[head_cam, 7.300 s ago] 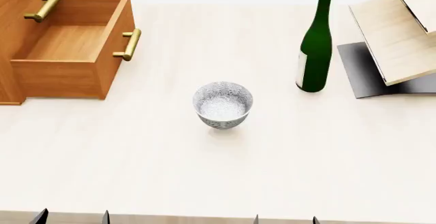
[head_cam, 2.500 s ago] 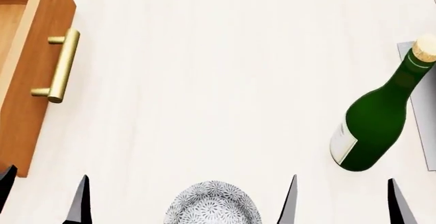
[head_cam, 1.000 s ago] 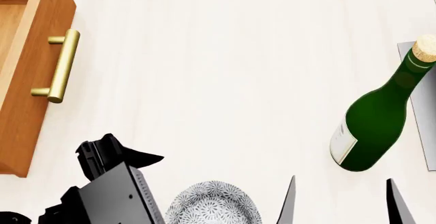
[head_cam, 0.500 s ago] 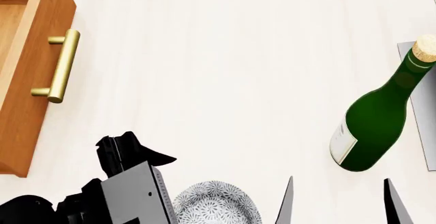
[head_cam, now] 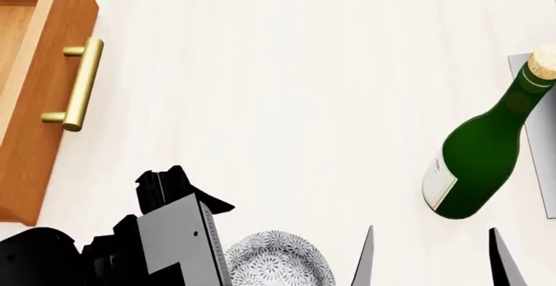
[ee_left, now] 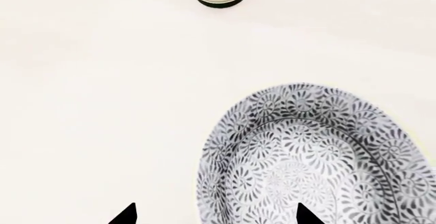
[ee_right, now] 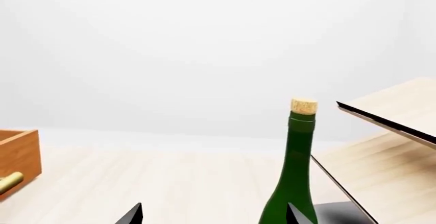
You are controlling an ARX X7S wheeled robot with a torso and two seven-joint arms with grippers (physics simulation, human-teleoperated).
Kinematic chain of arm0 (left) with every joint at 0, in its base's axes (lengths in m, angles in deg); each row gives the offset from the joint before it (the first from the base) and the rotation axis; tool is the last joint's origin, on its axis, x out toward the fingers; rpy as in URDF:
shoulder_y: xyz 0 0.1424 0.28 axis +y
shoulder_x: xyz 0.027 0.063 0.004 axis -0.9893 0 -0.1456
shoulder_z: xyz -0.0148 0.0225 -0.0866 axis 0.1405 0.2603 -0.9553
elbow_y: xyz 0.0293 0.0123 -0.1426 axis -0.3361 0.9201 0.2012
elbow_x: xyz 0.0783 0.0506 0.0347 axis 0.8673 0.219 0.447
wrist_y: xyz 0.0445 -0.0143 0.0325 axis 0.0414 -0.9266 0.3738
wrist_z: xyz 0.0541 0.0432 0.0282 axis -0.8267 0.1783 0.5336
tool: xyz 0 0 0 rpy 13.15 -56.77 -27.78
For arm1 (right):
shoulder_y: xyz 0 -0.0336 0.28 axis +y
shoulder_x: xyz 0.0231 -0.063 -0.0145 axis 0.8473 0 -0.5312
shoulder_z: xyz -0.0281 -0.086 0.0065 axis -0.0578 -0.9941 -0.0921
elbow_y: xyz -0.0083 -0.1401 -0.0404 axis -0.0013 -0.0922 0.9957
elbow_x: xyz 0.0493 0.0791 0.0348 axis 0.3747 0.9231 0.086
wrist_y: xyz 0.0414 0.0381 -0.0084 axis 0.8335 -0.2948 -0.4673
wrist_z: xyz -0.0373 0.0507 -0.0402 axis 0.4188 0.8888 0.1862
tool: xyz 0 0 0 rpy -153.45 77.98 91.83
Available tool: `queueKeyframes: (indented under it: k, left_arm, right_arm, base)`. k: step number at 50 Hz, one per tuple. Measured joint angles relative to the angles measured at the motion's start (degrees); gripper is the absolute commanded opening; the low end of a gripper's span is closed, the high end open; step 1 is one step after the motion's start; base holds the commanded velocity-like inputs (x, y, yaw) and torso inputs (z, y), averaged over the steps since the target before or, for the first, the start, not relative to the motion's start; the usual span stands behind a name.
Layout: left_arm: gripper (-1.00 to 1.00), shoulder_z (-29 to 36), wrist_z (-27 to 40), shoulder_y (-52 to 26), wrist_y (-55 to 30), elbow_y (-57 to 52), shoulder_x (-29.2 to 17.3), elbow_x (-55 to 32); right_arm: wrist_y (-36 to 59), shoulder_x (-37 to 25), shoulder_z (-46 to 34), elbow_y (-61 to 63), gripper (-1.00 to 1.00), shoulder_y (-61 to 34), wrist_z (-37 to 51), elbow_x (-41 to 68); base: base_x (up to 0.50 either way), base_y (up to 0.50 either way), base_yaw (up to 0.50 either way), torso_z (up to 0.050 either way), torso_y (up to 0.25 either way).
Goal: Put the bowl on top of the cabinet.
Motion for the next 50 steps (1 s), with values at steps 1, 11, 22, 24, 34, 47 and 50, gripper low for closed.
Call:
queueKeyframes:
  k: [1, 11, 22, 24, 34, 47, 50]
  left_arm:
    - [1.00, 0.08, -0.08, -0.05, 0.18, 0.17, -0.04, -0.13]
    - [1.00, 0.47, -0.48, -0.88, 2.30, 2.90, -0.23, -2.77]
    - [1.00, 1.57, -1.24, -0.56, 4.88, 6.09, 0.34, -1.25]
    - [1.00, 1.99, -1.30, -0.04, 5.35, 6.83, 0.57, 0.49]
    - [-1.00, 3.25, -1.42, 0.85, 7.01, 8.03, 0.71, 1.08]
    - [-1.00, 3.80, -0.88, 1.81, 10.07, 8.36, 0.74, 3.12]
    - [-1.00, 3.84, -0.80, 1.96, 10.50, 8.30, 0.61, 3.28]
  right_arm:
    - [-0.01, -0.03, -0.04, -0.02, 1.00, 0.00, 0.01, -0.03]
    - [-0.15, -0.25, -0.43, -0.26, 1.00, 0.00, 0.17, -0.29]
    - [-0.16, -0.47, -0.85, -0.23, 1.00, -0.01, 0.35, -0.54]
    - [-0.15, -0.50, -0.90, -0.18, 1.00, -0.01, 0.38, -0.57]
    - [-0.16, -0.69, -1.13, -0.20, 1.00, -0.06, 0.56, -0.64]
    - [-0.39, -0.86, -1.40, -0.51, 1.00, -0.19, 0.93, -1.04]
    - [-0.41, -0.89, -1.46, -0.56, 1.00, -0.22, 1.02, -1.12]
  base:
    - [0.00, 0.00, 0.00, 0.000, -0.011]
    - [0.00, 0.00, 0.00, 0.000, -0.007]
    - [0.00, 0.00, 0.00, 0.000, -0.006]
    - [0.00, 0.00, 0.00, 0.000, 0.000]
    - [0.00, 0.00, 0.00, 0.000, -0.004]
    - [0.00, 0.00, 0.00, 0.000, -0.005]
    - [0.00, 0.00, 0.00, 0.000, -0.007]
